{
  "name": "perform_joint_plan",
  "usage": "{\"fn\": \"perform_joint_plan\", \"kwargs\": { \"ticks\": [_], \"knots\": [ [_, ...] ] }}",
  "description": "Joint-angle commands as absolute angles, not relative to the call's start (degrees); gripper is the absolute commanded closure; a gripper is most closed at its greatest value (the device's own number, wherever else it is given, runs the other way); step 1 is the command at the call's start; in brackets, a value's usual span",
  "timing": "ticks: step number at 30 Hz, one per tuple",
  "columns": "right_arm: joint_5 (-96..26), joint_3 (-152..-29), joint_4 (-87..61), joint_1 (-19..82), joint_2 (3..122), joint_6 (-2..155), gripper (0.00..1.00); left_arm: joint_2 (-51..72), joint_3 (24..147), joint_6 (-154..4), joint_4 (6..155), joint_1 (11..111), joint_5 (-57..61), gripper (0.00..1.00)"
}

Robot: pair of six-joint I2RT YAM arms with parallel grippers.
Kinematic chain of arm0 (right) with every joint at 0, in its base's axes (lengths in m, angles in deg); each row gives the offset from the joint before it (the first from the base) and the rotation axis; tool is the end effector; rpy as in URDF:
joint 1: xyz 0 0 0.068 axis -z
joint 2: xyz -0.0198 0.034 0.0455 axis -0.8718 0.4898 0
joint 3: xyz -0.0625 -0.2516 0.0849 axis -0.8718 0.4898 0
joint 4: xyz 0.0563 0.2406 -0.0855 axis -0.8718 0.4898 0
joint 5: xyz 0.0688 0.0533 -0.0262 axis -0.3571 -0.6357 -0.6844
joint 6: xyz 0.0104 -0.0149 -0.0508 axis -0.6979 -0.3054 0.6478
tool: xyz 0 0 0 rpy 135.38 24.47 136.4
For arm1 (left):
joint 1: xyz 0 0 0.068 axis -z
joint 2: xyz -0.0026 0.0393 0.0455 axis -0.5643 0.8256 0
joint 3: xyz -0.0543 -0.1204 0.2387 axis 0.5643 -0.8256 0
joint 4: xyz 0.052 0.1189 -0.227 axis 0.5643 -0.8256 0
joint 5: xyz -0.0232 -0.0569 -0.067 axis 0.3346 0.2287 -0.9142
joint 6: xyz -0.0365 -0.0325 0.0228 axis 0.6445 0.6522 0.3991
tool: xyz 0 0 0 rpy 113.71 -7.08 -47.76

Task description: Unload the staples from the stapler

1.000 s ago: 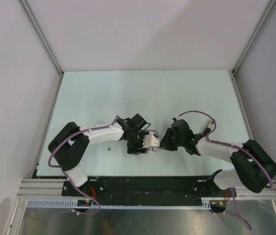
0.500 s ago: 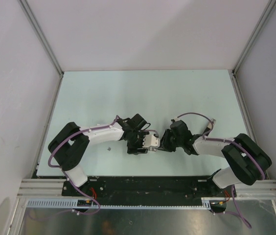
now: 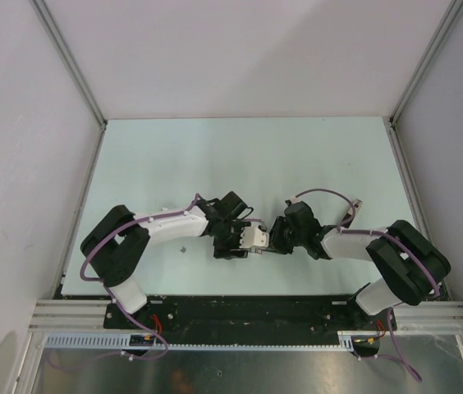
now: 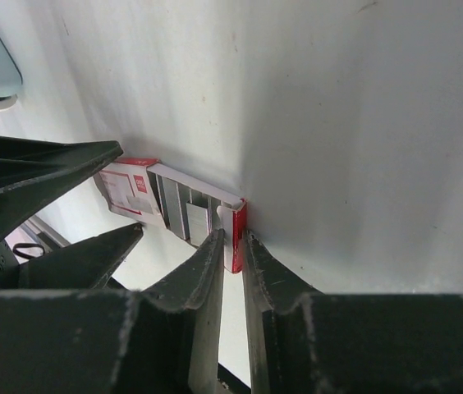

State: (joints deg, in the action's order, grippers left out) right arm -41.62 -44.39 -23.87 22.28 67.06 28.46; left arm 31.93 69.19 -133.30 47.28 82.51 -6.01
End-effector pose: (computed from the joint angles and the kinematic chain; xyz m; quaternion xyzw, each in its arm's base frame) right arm 0.2004 0.1700 0.1289 0.0834 0.9161 0.3513 0.1742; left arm 0.1994 -0.2373 0.1590 0.7343 0.6454 -0.1401 0.1569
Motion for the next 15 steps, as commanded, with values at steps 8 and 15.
{"fn": "perform_joint_plan", "kwargs": {
  "ticks": [8,15],
  "knots": [
    [-41.37,-47.56,-24.44,21.17,70.47,34.07,0.83,32.72,67.33,-137.03,50.04,83.9,-2.01,0.32],
    [-42.76,-49.58,-23.54,21.07,72.87,36.68,0.83,32.58,66.82,-138.32,50.05,84.3,-1.61,0.33]
  ]
}}
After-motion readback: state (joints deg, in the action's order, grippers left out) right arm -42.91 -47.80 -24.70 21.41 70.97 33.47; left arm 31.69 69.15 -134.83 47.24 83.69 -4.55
